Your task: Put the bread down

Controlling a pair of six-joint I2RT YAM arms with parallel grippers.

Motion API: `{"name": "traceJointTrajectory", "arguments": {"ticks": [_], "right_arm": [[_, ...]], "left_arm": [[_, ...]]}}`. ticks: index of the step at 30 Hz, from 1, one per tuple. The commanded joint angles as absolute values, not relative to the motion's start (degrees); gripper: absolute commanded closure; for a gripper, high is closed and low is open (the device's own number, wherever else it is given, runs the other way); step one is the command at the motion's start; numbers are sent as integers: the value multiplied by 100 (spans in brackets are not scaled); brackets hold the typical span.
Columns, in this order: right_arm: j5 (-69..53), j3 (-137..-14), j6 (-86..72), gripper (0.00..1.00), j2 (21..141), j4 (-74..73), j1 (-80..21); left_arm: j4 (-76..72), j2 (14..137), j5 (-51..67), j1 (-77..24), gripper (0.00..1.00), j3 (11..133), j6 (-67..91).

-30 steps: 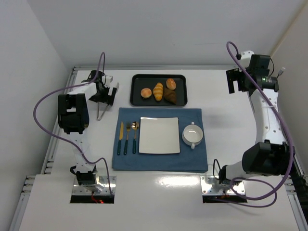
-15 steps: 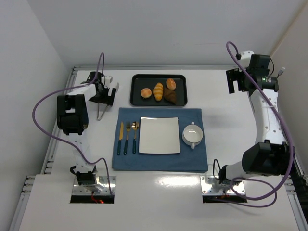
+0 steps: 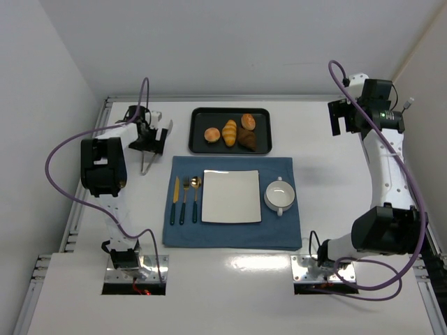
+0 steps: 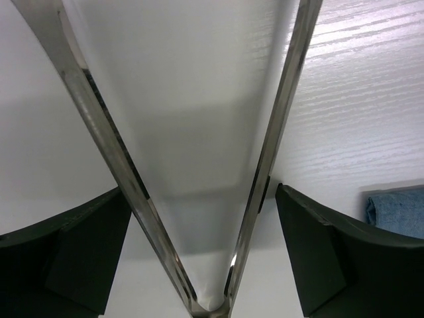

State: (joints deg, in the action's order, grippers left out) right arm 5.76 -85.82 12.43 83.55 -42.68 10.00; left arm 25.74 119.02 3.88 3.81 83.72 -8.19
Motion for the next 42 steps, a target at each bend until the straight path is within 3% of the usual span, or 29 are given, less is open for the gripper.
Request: {"name": "traceJointTrajectory", "arguments": {"ticks": [1, 3, 4, 7, 10, 11, 12, 17, 28, 42], "right_arm": [[502, -8604, 1213, 0, 8218, -4166, 1028], [501, -8604, 1213, 0, 8166, -4166, 1028], [501, -8604, 1213, 0, 8165, -4166, 1028], [501, -8604, 1213, 0, 8113, -4166, 1028], [501, -8604, 1213, 0, 8112, -4166, 1028], [440, -8604, 1213, 0, 8112, -4166, 1028], [439, -8604, 1213, 0, 8112, -4166, 1028], [439, -8657, 1213, 0, 8112, -4219, 1028], [325, -8709, 1099, 0, 8007, -4166, 1028], [105, -8824, 1046, 0, 7849, -4166, 1028]], "left_arm": [[2988, 11971, 220, 448, 15, 8139, -888], [2988, 12041, 220, 448, 27, 8139, -888], [2988, 12041, 220, 448, 45, 8139, -888], [2988, 12041, 150, 448, 51, 8139, -835], [2988, 12172, 97, 448, 74, 8200, -783], [3058, 12173, 97, 448, 96, 8252, -782], [3059, 12225, 44, 448, 100, 8253, -782], [3173, 12060, 307, 448, 100, 8323, -843], [3436, 9775, 1635, 36, 100, 8955, -1187], [3779, 9501, 1960, -475, 100, 9220, -844]]}}
